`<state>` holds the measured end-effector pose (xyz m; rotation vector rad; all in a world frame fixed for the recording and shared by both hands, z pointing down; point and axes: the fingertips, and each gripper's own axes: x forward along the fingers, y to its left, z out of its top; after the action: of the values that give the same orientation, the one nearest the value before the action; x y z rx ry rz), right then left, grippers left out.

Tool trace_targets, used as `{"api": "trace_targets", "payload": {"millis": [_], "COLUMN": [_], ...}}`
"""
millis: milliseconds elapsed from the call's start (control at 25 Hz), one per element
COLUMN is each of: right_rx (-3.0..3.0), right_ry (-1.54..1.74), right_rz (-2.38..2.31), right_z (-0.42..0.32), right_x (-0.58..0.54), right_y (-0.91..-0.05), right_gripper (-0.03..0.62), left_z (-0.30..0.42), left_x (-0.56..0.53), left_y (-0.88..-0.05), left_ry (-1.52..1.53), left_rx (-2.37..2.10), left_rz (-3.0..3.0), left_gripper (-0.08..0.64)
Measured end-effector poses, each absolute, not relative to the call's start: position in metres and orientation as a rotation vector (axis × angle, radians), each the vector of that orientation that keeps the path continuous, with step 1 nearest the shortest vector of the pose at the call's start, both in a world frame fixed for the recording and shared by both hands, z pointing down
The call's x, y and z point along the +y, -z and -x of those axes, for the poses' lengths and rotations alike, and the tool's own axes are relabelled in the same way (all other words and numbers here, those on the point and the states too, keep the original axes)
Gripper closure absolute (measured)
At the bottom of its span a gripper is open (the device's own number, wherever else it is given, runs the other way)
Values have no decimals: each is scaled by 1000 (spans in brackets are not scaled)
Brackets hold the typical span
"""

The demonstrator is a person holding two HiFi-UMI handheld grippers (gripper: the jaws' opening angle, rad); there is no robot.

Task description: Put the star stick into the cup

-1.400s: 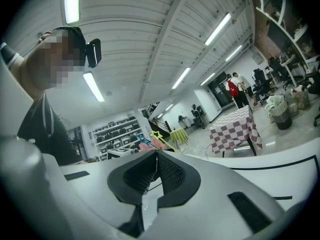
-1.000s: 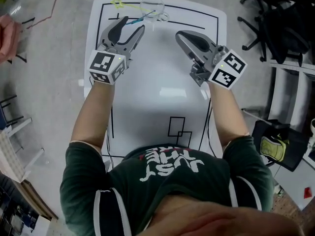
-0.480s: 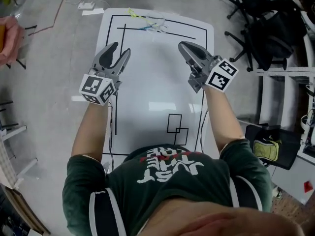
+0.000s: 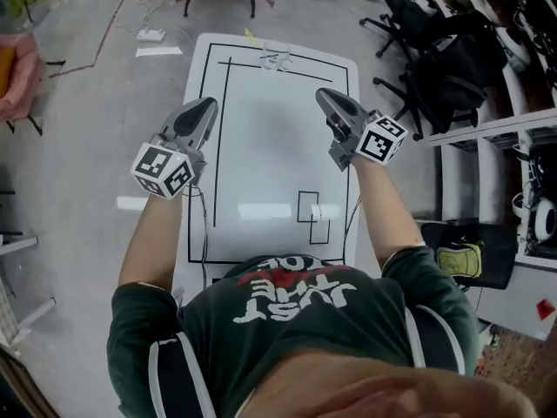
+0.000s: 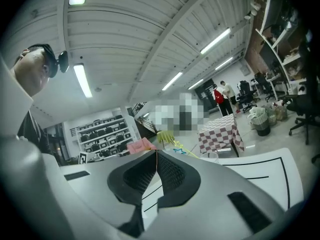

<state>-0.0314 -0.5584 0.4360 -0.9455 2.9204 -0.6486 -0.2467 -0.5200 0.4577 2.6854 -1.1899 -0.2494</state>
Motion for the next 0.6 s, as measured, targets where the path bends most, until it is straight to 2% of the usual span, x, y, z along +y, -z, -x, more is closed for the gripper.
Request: {"api": "trace_targets", "payload": {"millis": [600], "right_rx": [2909], "right_ry": [517], "right_rz": [1014], "right_z": [46], "right_x": [-435], "right_y": [-362], "right_gripper": [558], "left_z": [285], "left_x": [-382], "left_y": [-381], "left_ry": [248], "left_rx": [-1035], "left_rz": [-2697], "left_gripper": [537]}}
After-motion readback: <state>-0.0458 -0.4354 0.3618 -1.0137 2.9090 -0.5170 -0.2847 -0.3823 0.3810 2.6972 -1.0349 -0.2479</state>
